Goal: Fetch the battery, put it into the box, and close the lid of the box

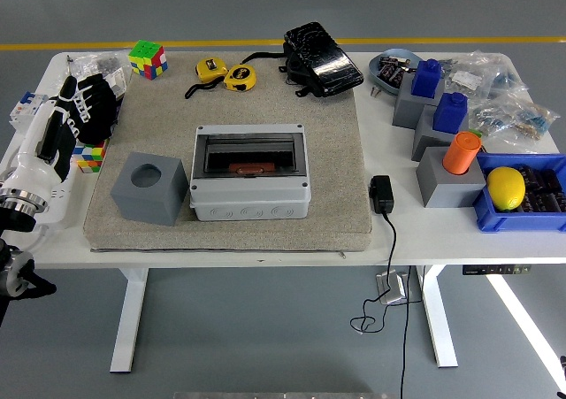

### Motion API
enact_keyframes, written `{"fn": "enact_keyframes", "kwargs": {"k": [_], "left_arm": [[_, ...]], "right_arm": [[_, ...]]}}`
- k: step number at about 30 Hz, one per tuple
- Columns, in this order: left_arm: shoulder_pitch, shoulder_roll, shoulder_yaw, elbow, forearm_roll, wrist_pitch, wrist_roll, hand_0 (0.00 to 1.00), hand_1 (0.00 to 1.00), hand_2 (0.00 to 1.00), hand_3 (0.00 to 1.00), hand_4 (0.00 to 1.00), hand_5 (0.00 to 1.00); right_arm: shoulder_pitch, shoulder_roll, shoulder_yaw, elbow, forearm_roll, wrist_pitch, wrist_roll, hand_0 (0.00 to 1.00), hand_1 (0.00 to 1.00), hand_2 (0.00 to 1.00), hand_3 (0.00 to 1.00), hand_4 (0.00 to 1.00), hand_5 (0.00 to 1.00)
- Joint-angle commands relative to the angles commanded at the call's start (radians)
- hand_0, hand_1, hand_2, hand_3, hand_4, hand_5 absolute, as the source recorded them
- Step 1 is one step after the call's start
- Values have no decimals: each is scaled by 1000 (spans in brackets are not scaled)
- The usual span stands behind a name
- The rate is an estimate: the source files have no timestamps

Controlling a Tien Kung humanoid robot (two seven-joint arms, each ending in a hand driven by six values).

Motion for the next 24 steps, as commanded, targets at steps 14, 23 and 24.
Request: {"fn": "enact_keyframes", "kwargs": {"k": [14, 23, 24], "left_arm": [[-9, -3, -3, 2, -1, 0, 0, 897, 908, 857, 830, 998, 969], [-15, -1, -12, 2, 0, 1, 1, 898, 909, 857, 830, 998, 962], [-15, -1, -11, 1, 0, 1, 1, 898, 909, 858, 832, 998, 961]], "right_arm": [[4, 6, 1, 0, 1, 4, 5, 825, 806, 771, 793, 998, 998], [15, 1, 5, 0, 0, 2, 3, 825, 806, 771, 792, 998, 998], [15, 1, 5, 0, 0, 2, 3, 825, 806, 771, 792, 998, 998]]}}
